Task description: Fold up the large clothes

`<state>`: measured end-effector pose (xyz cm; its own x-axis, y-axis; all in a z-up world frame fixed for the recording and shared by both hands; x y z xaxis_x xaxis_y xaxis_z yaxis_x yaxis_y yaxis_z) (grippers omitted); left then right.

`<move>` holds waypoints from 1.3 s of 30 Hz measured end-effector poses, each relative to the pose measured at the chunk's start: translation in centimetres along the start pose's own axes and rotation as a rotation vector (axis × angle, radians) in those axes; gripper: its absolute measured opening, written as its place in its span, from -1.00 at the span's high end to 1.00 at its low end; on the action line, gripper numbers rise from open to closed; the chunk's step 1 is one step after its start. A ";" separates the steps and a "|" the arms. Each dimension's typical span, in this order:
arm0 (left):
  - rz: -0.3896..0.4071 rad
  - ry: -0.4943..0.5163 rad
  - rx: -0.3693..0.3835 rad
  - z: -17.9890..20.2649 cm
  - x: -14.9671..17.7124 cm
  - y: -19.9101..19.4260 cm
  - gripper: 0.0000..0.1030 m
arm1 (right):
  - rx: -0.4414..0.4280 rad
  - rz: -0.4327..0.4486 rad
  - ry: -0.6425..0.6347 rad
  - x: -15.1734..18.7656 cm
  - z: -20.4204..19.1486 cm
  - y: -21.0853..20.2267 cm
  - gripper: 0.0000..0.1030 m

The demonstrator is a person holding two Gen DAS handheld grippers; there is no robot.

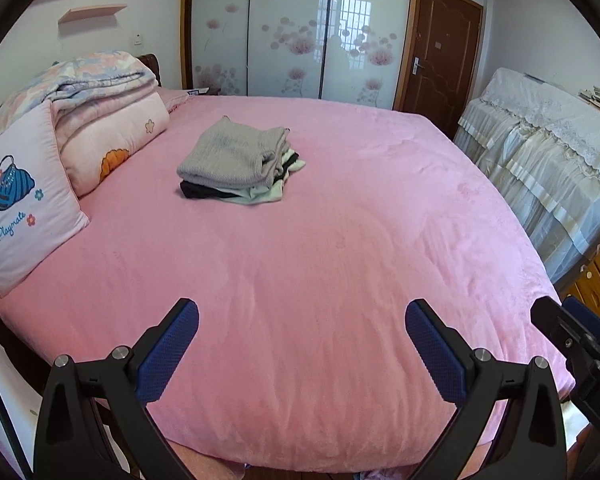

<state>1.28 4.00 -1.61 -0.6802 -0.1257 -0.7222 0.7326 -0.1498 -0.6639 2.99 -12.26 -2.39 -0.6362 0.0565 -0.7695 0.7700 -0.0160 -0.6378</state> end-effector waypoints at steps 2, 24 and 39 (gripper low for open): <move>-0.017 -0.004 0.009 0.3 0.7 0.3 -1.00 | 0.005 -0.004 -0.006 0.3 -0.1 0.1 -0.47; -0.056 0.057 0.033 2.4 2.0 1.0 -0.99 | 0.081 -0.034 -0.009 2.3 1.7 1.9 -0.49; -0.065 0.055 0.044 2.1 2.2 0.9 -0.99 | 0.087 -0.043 0.003 2.5 1.6 1.9 -0.49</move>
<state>0.34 1.53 -3.38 -0.7231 -0.0601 -0.6881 0.6842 -0.1991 -0.7016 2.75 -13.76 -5.60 -0.6684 0.0621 -0.7412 0.7348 -0.0999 -0.6709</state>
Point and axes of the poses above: each gripper's, at about its wrist camera, not at the fingertips, and y roughly the way its jaws point, z to its right, x to its underside, the point moved 9 cm from there along y, roughly the way its jaws point, and after that the axes turned 11 degrees about x, right-handed, at the moved point
